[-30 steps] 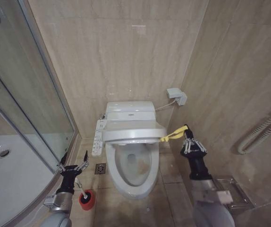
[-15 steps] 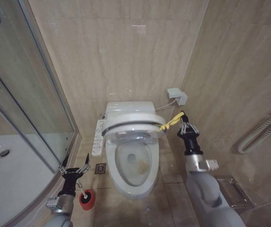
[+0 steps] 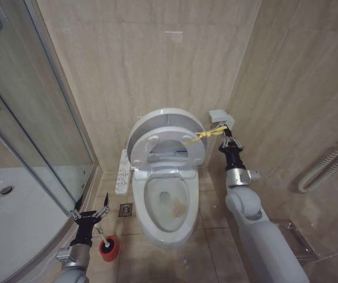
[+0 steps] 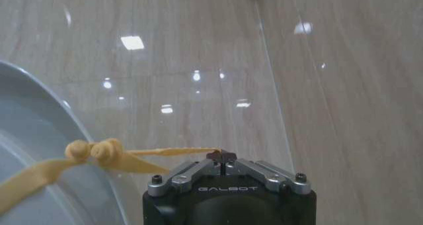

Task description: Open the toilet lid, clean the toilet bowl with a toilet brush, close the toilet lid, and flush.

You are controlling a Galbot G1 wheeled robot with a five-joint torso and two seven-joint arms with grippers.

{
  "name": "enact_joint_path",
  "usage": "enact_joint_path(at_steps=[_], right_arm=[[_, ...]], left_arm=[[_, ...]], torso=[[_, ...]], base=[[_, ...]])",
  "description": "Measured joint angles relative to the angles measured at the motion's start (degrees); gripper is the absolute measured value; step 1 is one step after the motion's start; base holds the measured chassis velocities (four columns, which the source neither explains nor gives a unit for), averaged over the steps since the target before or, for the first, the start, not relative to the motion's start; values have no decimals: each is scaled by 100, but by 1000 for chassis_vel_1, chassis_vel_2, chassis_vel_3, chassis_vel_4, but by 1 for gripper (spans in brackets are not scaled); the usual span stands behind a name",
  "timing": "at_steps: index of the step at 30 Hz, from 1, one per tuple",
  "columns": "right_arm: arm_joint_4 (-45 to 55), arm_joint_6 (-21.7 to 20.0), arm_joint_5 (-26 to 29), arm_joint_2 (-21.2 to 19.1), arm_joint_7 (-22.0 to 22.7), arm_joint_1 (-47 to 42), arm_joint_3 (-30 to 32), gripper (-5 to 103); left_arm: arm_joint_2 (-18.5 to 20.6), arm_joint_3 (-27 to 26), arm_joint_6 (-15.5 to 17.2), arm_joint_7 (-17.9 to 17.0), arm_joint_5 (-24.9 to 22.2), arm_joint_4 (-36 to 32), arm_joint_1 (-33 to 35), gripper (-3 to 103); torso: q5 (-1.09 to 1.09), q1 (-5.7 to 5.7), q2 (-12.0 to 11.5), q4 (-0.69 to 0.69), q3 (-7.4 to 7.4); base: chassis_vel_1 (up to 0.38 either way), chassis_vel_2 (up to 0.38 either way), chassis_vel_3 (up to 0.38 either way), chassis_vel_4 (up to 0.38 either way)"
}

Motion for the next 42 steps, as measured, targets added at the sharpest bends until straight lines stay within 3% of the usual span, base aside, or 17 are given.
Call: enact_joint_path(at_steps=[12,18,29,42], right_arm=[[-1619,108,490,-4,-194,1505,-361,0],[-2133,172,543,67,-328,1806,-402,0],[-3074,275,627,484,-653,2550,-580,0],[-2858,229,632,420,-664,2405,-589,0]], left_arm=[[5,-118,-7,0,19,58,25,100],[21,-157,-12,0,12,92,20,100],[16,-266,-55,0,-17,178,19,100],[6,-330,-94,-1,-33,117,87,100]], torso=[[0,0,0,2,0],[0,0,0,1,0],[1,0,0,-4,0],[1,0,0,-2,0]], base=[[0,0,0,0],[0,0,0,0],[0,0,0,0],[0,0,0,0]])
